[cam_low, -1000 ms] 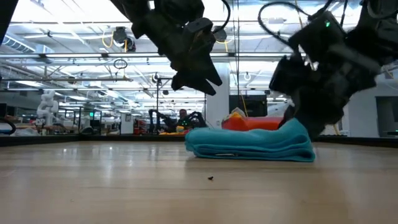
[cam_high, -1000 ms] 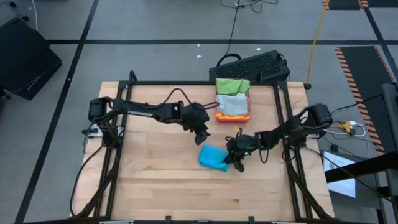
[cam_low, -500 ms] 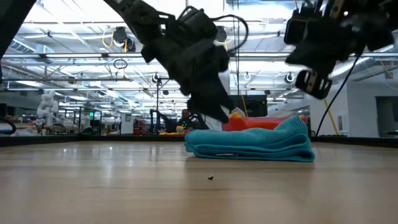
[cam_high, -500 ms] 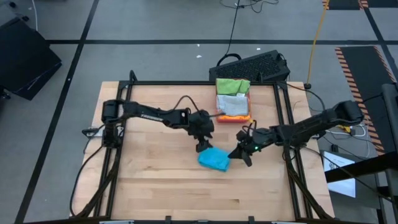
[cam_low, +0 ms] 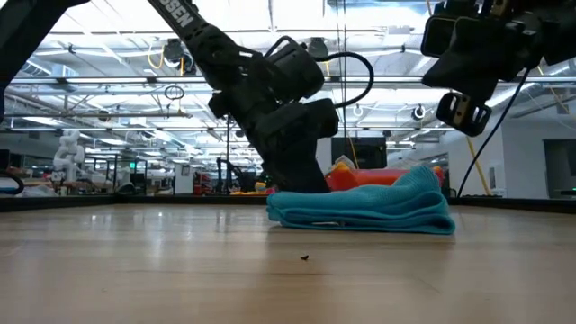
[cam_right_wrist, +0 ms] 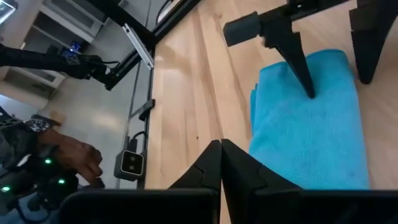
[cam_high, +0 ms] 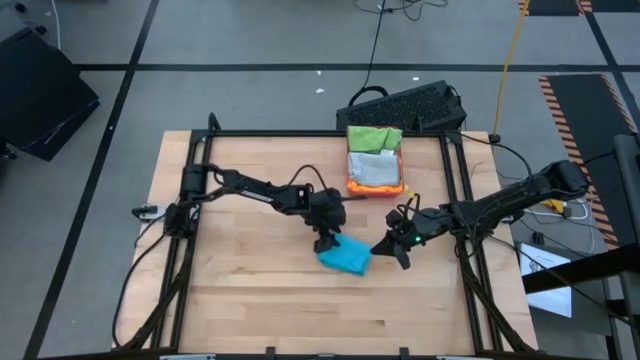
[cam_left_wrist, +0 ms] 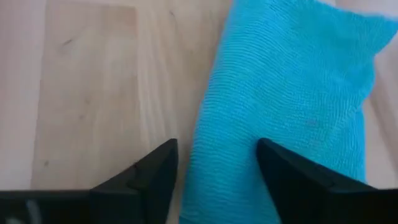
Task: Fold microfiber towels
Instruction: Stack the blue microfiber cloth on top of the dark green microfiber cloth in the red bin
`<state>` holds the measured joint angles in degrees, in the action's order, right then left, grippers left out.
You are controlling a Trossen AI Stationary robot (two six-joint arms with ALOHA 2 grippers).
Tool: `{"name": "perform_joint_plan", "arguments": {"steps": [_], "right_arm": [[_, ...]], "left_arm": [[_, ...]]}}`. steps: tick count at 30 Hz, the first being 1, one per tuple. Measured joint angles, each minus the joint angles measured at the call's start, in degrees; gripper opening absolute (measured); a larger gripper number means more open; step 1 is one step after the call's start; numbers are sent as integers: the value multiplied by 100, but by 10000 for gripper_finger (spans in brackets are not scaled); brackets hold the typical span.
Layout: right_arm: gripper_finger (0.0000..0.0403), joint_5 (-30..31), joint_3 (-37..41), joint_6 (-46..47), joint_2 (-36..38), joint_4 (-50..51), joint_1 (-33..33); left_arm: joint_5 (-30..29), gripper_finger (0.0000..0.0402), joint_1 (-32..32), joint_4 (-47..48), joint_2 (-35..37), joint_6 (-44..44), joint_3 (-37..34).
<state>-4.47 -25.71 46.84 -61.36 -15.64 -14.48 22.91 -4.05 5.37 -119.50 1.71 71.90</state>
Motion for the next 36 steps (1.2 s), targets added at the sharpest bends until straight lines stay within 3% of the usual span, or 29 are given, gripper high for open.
{"name": "perform_joint_plan", "arguments": {"steps": [6, 10, 19, 27, 32, 36], "right_arm": [[0, 22, 0, -124, 0, 23, 87], [0, 134, 0, -123, 0, 38, 208], [9, 1060, 0, 317, 0, -32, 320], [107, 1289, -146, -246, 188, -447, 337], [166, 2111, -410, -858, 718, -436, 352], [181, 2892, -598, -1500, 1279, -383, 360]], "left_arm": [[59, 110, 205, 11, -19, -779, -7], [-152, 23, 415, 15, 18, -805, -11], [-1728, 14, 867, 94, 881, -511, -25], [-2917, 19, 983, 263, 1691, -242, -21], [-2955, 11, 786, 417, 1975, -199, -17], [-2899, 15, 547, 494, 2133, -271, 23]]}}
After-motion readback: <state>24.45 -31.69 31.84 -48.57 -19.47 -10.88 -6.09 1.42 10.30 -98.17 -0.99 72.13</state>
